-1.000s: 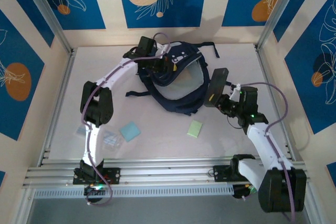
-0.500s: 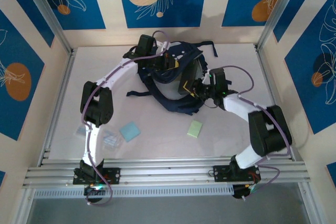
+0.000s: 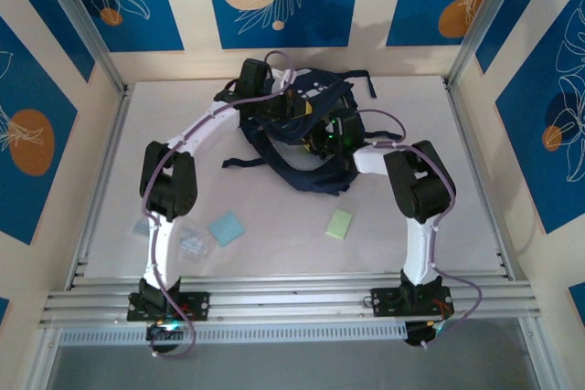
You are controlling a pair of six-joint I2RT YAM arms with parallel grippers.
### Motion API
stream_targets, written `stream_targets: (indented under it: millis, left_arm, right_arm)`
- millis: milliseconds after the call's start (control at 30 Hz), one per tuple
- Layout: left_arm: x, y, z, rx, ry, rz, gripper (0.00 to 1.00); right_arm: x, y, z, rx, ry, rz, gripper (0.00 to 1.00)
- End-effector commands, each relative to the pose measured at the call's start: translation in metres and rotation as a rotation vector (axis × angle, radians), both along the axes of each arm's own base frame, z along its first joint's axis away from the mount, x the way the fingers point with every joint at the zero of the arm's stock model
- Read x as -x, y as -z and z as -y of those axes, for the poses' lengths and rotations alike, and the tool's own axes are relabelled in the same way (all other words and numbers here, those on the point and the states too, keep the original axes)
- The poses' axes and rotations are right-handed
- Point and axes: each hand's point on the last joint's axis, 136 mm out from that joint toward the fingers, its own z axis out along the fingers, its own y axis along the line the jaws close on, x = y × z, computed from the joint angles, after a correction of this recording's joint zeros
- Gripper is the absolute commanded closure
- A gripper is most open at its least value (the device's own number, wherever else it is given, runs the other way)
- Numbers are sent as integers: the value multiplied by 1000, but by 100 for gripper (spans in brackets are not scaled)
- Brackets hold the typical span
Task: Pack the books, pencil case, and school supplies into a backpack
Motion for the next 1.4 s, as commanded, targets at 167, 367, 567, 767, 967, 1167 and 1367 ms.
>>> stream_targets:
  millis: [167, 367, 567, 767, 967, 1167, 1367]
  left_arm:
    - [10, -51, 8, 86, 53, 101, 100]
    - [2, -42, 4, 62, 16, 97, 100]
    - [1, -35, 0, 32, -4, 101, 100]
    - [5, -24, -7, -14, -20, 95, 100]
    - [21, -5, -20, -95, -74, 65, 75]
    - [55, 20, -74, -241, -256, 0, 32]
    - [106, 53, -148, -416, -473, -108, 6]
  right_arm:
    - [-18, -12, -4, -46, 53, 27, 62]
    - [19, -9, 13, -8, 29, -73, 33]
    - [67, -19, 33, 60, -20, -108, 27]
    - [129, -26, 59, 189, -99, -109, 27]
    - [171, -38, 96, 417, -118, -60, 20]
    - [171, -52, 108, 498, -113, 21, 14]
    - [161, -58, 96, 497, -151, 84, 7]
